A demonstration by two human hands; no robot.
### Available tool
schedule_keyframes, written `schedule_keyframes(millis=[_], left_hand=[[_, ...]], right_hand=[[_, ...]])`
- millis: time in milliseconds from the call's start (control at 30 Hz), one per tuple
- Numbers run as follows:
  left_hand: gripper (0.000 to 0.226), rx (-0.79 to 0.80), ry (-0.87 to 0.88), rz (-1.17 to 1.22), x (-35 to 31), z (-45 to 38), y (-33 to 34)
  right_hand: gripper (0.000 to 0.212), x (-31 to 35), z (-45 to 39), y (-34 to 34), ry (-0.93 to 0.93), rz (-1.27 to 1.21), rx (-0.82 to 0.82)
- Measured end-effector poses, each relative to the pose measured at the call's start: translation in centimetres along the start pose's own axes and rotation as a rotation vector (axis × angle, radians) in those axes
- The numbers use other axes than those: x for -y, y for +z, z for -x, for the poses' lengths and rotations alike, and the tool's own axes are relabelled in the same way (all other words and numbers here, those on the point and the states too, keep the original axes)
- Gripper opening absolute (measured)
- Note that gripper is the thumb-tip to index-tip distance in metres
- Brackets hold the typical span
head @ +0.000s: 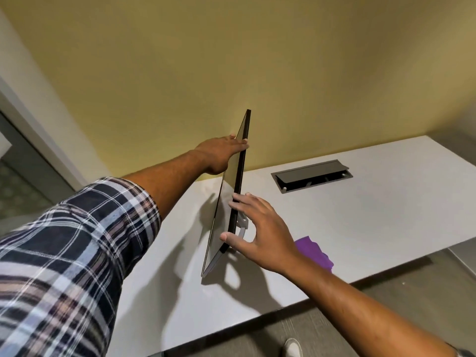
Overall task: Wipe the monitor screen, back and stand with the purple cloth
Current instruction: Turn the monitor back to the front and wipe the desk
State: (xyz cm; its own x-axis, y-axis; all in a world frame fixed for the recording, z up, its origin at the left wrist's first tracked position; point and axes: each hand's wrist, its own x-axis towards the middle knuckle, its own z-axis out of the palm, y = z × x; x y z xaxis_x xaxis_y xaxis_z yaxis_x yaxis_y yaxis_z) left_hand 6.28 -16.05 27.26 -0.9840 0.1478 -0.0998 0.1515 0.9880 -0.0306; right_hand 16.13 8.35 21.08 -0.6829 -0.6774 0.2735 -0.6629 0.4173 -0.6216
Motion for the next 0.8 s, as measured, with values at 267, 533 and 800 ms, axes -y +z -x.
schedule_keyframes(millis=[267, 533, 800], left_hand=[[0.092, 0.006, -0.028, -0.139, -0.1, -1.0, -0.3], [0.088, -0.006, -0.117, -0.163, -0.7, -1.4, 0.4], [0.081, 0.064, -0.252, -0.232, -3.2, -2.6, -1.1]], right_hand=[[0.069, -1.7, 0.5, -1.8, -0.026, 0.067, 0.031], [0.06, -5.4, 0.8, -6.6, -0.085, 0.059, 0.156], [0.043, -10.9, -0.3, -11.2, -0.123, -0.026, 0.171]])
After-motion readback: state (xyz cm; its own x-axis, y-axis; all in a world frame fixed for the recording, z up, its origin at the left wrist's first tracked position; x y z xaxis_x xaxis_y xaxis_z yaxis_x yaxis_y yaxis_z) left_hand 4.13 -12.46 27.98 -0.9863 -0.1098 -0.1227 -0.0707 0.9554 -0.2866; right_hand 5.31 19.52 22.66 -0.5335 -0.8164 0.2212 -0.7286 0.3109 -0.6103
